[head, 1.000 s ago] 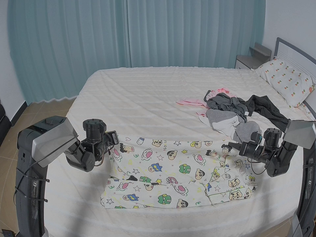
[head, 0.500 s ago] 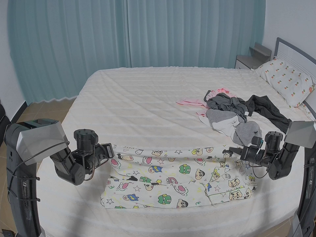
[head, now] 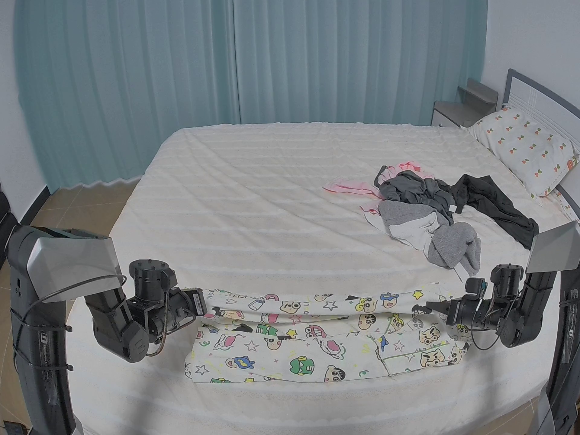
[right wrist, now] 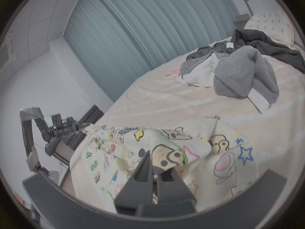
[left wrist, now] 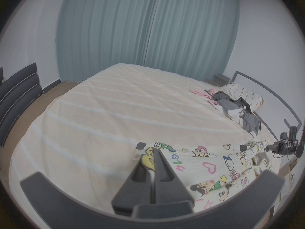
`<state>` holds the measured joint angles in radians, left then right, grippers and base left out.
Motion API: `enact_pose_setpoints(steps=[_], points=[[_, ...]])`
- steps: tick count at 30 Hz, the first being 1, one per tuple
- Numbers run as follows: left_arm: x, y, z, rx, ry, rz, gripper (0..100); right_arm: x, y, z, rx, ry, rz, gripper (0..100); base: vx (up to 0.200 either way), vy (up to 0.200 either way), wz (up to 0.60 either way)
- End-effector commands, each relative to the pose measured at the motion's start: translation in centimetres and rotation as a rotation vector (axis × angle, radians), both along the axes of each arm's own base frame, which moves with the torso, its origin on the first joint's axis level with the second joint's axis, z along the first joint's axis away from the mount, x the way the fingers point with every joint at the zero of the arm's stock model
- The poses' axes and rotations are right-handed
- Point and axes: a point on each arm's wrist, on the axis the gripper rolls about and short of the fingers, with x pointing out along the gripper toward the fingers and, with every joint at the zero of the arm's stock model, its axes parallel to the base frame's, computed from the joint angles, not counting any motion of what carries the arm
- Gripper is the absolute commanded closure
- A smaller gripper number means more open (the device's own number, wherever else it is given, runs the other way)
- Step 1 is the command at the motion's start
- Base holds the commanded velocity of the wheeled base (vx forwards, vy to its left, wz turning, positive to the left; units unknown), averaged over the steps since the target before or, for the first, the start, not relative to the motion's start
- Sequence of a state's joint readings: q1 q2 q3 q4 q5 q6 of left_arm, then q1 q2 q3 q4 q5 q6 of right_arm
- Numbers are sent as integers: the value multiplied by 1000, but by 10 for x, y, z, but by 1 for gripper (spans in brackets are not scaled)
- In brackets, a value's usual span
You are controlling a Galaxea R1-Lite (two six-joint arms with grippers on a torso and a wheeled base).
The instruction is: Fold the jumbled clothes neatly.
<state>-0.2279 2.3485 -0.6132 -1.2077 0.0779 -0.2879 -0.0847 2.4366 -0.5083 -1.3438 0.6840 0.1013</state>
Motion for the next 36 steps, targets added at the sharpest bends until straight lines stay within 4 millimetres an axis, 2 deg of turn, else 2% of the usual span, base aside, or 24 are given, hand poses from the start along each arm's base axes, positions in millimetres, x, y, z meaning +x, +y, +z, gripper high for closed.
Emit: enact_pose_setpoints(steps=[1,5,11,12,13,14,20,25,28,29,30,32,36], points=[[-10,-1,-26,29,92,-13,100,-9,0,-18,-7,66,6,100,0,0,0],[-15,-5,-38,42,130,-30,100,-11,1,-22,-5,100,7,100,0,0,0],[-17,-9,-40,43,139,-44,100,-15,0,-26,-9,130,5,100,0,0,0],[-17,-9,-40,44,139,-44,100,-17,0,-26,-10,136,6,0,0,0,0],[-16,-10,-41,44,137,-44,100,-18,1,-26,-11,139,7,0,0,0,0],[-16,-10,-41,44,137,-44,0,-18,1,-26,-11,139,7,0,0,0,0],[-16,-8,-39,21,132,-18,0,-27,-5,-22,-15,146,-16,0,0,0,0],[-17,-4,-24,-83,87,48,0,-32,-20,-2,-18,92,-69,0,0,0,0],[-21,10,-11,-143,70,103,0,-34,-27,19,-19,43,-100,0,0,0,0],[-21,10,-11,-146,69,104,0,-34,-27,20,-18,42,-100,0,0,0,0],[-22,22,-6,-193,71,140,0,-35,-29,30,-15,18,-109,0,0,0,0],[-22,32,-2,-252,69,177,0,-34,-28,38,5,8,-123,0,0,0,0],[-23,47,17,-480,61,263,0,-27,-12,54,114,33,-146,0,0,0,0]])
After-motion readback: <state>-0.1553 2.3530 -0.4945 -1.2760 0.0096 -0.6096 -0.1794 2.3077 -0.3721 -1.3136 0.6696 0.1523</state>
